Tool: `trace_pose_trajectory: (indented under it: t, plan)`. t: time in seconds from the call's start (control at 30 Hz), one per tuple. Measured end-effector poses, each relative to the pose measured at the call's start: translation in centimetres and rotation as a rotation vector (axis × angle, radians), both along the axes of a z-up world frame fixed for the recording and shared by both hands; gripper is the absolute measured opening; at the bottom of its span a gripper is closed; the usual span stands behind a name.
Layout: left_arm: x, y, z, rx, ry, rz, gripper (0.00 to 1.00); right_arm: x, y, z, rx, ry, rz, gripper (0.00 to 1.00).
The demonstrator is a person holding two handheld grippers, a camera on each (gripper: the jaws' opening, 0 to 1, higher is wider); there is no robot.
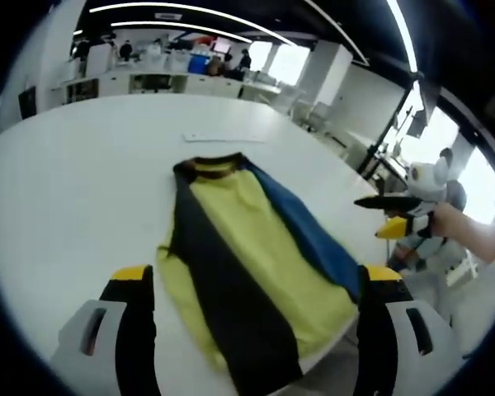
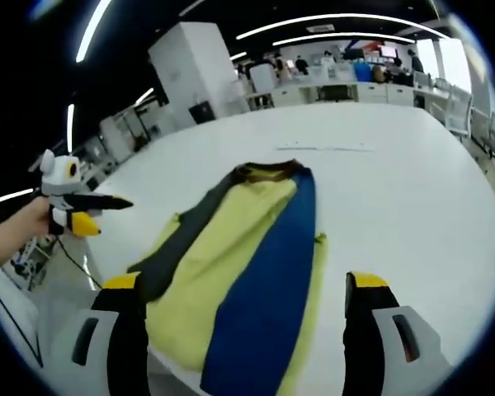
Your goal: Fold the garment on the visible template until the final outline fits inside the template.
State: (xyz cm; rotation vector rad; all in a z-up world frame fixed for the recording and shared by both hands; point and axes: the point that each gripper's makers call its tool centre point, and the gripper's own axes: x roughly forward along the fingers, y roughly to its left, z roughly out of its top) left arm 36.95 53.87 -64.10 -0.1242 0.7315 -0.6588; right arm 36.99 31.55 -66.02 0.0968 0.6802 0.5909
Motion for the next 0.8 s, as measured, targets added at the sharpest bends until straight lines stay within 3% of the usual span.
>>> trace_pose_trajectory:
  t: [0.8]
  plan:
    - [-6.7,1.4,-1.2,0.001,0.043,0.028,0.99,-6.5,-1.0,-0.1,0.008,0.015,0.01,1.0]
